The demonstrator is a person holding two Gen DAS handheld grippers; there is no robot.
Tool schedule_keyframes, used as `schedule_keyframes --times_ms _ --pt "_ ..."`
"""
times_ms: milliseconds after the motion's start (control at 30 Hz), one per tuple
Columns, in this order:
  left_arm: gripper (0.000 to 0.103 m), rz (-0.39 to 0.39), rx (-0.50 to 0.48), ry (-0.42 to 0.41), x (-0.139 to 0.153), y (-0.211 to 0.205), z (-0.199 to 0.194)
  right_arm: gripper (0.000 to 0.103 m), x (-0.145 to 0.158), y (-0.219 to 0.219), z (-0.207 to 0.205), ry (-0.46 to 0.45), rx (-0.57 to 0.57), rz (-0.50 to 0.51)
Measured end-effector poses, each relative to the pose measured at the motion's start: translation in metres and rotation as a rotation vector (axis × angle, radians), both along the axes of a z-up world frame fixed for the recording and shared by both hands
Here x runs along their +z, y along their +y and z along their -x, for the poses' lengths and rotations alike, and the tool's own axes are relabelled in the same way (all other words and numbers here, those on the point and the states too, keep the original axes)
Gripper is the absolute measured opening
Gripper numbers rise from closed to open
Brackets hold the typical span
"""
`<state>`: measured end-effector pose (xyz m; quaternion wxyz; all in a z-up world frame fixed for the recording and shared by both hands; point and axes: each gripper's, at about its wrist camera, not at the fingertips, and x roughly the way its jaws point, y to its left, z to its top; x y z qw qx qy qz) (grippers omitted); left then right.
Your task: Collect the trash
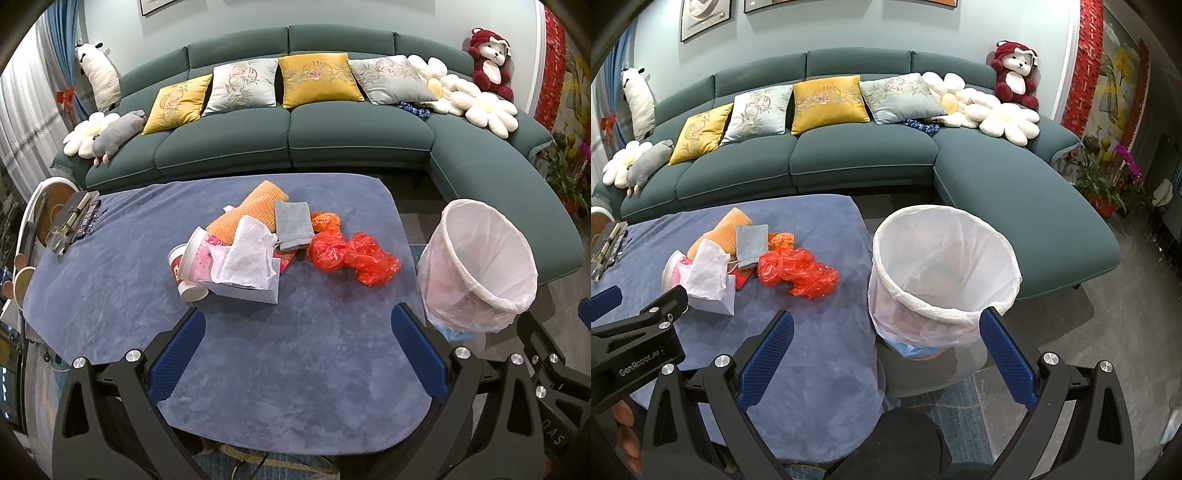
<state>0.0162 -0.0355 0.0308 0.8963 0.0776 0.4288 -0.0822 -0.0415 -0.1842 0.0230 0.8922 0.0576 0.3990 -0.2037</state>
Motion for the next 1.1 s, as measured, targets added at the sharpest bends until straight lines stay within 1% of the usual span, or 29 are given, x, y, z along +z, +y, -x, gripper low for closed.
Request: schedule_keyframes --times_ms 300,533,833,967,1100 --pt "0.096 -0.001 0.008 0.014 -0.005 0.0 -0.012 0.096 -0.007 -0.001 -0.009 0.012 0.007 -0.009" --pt "0.096 0.008 0.018 0.017 -0.008 0.001 -0.014 0.096 -0.01 -0.002 -0.012 0.018 0.006 -0.014" --pt "0.096 -0.005 0.04 -0.014 -0.007 0.008 -0.018 0.096 -0.014 -0.001 -0.014 0.014 0.006 -0.01" --pt "0.096 -0.015 0.047 -0.013 -0.009 0.013 -0.022 0.096 -0.015 0.005 -0.019 0.009 0.012 0.0" --pt "0.096 -0.002 0.051 -0.01 -0.011 0.019 -0.024 0.096 -0.016 0.012 -0.024 0.006 0.014 0.001"
